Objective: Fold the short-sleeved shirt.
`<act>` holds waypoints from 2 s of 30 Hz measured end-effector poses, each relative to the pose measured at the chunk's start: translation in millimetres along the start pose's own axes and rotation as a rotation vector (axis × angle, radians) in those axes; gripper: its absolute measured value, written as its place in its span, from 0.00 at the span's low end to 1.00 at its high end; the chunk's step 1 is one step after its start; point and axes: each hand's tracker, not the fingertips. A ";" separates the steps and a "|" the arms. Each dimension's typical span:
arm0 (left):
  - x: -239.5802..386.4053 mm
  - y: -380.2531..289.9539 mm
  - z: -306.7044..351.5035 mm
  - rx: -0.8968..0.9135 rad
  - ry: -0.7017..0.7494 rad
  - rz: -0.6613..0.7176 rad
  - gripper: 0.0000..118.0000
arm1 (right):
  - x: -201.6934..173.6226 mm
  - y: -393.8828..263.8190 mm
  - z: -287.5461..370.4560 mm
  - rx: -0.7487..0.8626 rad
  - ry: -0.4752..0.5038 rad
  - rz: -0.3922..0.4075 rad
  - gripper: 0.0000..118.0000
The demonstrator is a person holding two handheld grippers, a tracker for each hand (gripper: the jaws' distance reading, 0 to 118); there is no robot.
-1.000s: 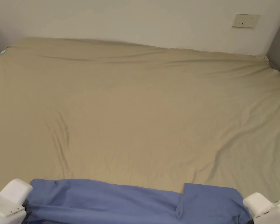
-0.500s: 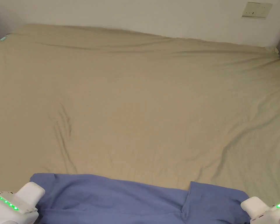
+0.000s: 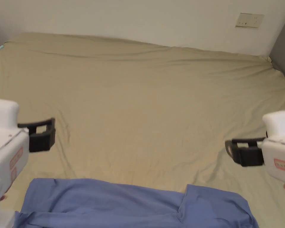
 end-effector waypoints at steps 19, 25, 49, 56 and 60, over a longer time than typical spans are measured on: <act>96.8 20.9 28.6 0.272 -0.044 -0.097 0.00 | -92.6 16.3 36.1 0.401 -0.208 0.062 0.01; 101.8 15.3 20.0 0.257 -0.054 -0.137 0.00 | -94.2 8.4 22.0 0.375 -0.215 0.066 0.01; -154.7 -215.7 -110.2 -0.713 -0.492 0.715 1.00 | -63.0 -77.1 -41.7 0.027 -0.117 0.047 0.01; -149.1 -254.5 -117.4 -0.749 -0.688 0.828 1.00 | -61.3 -75.1 -33.2 0.000 -0.149 0.062 0.01; -152.1 -264.1 -116.5 -0.742 -0.719 1.046 1.00 | -55.9 -66.6 -26.3 0.010 -0.137 0.011 0.01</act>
